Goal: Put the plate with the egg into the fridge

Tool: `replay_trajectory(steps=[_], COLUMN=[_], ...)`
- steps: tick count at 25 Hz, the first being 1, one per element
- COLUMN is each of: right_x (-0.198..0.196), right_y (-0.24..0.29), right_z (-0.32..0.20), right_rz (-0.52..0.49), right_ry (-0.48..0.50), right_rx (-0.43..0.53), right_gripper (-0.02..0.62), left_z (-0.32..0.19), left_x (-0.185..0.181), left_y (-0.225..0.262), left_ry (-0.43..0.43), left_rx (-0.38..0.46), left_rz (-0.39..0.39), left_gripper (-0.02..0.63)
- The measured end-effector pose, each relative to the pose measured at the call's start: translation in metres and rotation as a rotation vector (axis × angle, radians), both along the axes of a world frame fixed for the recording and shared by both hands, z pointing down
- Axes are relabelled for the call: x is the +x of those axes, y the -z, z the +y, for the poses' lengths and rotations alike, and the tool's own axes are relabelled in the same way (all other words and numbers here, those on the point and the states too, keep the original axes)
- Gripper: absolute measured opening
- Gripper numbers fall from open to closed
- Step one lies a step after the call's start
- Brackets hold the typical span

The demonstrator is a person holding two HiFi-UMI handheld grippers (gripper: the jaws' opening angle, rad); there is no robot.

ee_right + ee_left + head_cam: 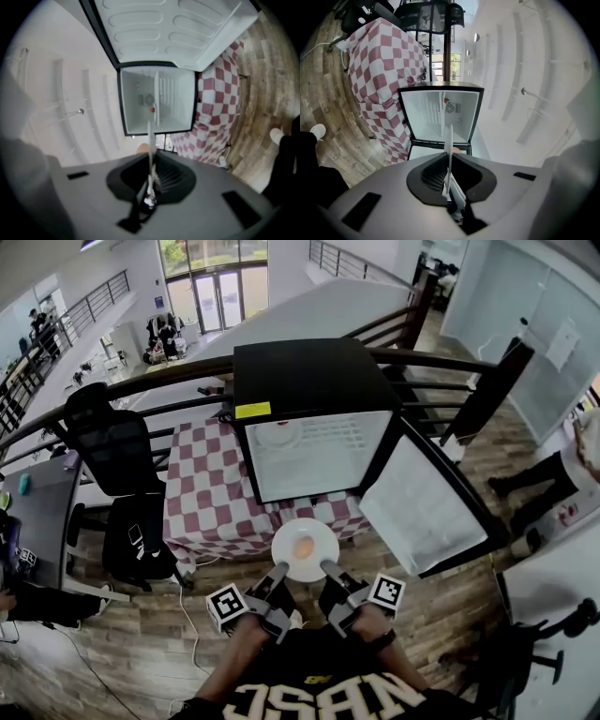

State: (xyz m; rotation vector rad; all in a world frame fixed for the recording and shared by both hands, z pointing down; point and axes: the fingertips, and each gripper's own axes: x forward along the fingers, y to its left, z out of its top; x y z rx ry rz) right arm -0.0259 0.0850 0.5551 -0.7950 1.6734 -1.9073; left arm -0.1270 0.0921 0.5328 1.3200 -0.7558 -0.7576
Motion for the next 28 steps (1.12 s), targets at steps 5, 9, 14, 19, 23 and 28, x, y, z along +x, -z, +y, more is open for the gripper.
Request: replay_trajectory(steps=[5, 9, 14, 19, 23, 28], right_x=[0.004, 0.015, 0.034, 0.051, 0.065, 0.076], right_y=[0.003, -0.003, -0.009, -0.013, -0.011, -0.014], right_z=[-0.014, -0.029, -0.059, -0.096, -0.126, -0.152], right_rz=[0.000, 0.007, 0.004, -0.002, -0.010, -0.028], right_ry=[-0.032, -0.046, -0.049, -0.037, -0.024, -0.010], right_rx=[-0.018, -0.041, -0.060, -0.067, -0.064, -0.068], right_gripper=[0.031, 0.031, 0.031, 0.031, 0.031, 0.031], left_z=[-0.020, -0.035, -0.067, -0.103, -0.131, -0.156], left_x=[0.005, 0.016, 0.035, 0.051, 0.066, 0.079], left_y=[0.004, -0.005, -0.009, -0.012, -0.013, -0.014], left_ry=[-0.046, -0.055, -0.050, -0.017, 0.003, 0.026], left_rx=[0.019, -0.008, -0.024, -0.033, -0.026, -0.024], left_rz=[-0.010, 0.007, -0.039, -0.081, -0.095, -0.127], left_gripper=[0.037, 0.037, 0.037, 0.037, 0.037, 0.037])
